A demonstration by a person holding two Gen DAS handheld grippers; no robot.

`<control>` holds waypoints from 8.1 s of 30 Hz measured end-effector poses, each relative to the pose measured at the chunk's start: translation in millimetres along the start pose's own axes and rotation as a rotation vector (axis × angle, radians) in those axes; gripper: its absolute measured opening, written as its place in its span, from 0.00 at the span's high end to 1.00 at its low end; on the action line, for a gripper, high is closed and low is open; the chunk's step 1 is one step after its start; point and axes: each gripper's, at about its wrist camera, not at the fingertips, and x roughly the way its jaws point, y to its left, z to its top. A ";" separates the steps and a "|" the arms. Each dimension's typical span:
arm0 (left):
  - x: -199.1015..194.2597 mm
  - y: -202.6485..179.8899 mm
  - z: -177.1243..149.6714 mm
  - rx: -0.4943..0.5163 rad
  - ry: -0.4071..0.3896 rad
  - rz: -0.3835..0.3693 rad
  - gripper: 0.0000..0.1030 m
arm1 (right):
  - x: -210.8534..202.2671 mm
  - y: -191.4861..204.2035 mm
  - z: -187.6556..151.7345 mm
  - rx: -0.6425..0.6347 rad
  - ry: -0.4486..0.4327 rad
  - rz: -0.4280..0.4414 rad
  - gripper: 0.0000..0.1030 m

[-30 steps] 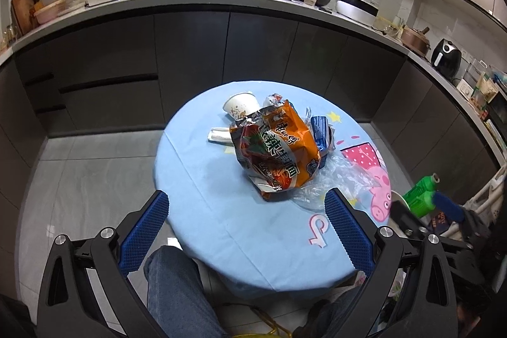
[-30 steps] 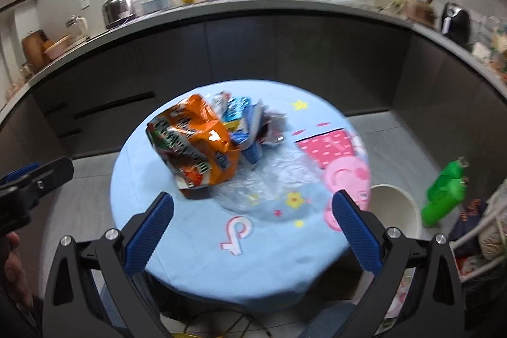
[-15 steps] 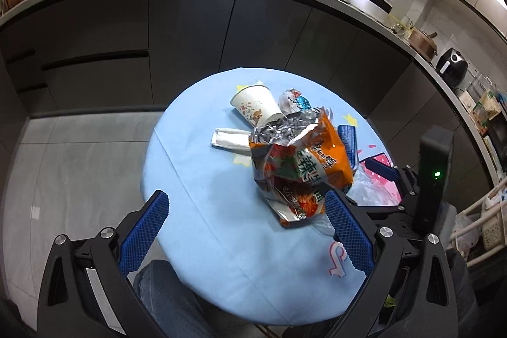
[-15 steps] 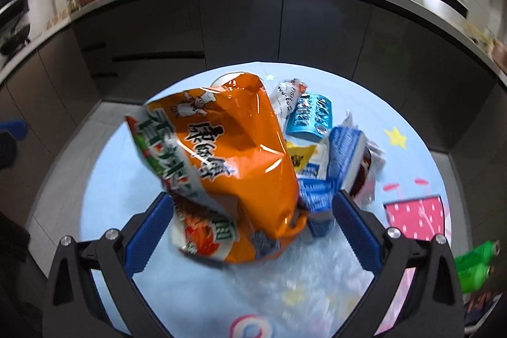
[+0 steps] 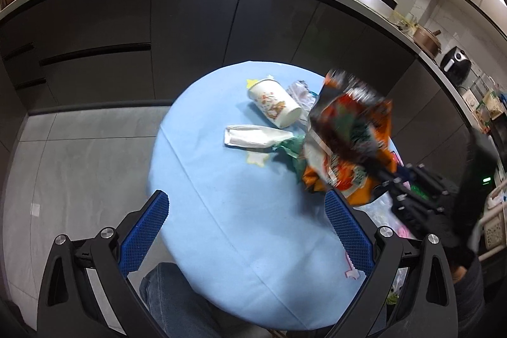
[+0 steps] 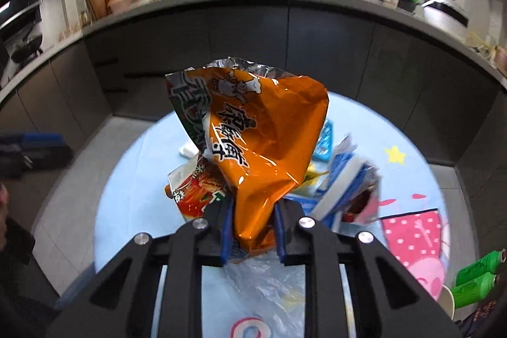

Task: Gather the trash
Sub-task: 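Lift the orange bag with the right tool while the left tool grasps the clear plastic bag, then carry both bags over the white bin and open both tools to drop them, then return to the table and grasp the blue-white carton with the right tool, then grasp the yellow snack wrapper with the left tool, then carry the yellow wrapper and blue carton to the bin and release both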

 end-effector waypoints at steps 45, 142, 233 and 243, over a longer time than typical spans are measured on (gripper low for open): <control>15.8 -235.3 -15.5 0.435 0.006 -0.415 0.99 | -235.7 -140.6 -162.1 0.500 -0.165 -0.538 0.69; -11.7 -71.2 -19.8 0.136 -0.178 -0.004 0.08 | -119.6 -78.7 -88.5 0.426 -0.049 -0.122 0.03; 64.1 -289.9 -25.8 0.548 0.089 -0.549 0.84 | -205.8 -170.5 -178.1 0.742 -0.120 -0.385 0.91; 114.4 -360.7 -54.1 0.615 0.195 -0.601 0.83 | -198.7 -226.2 -247.6 0.899 -0.061 -0.420 0.91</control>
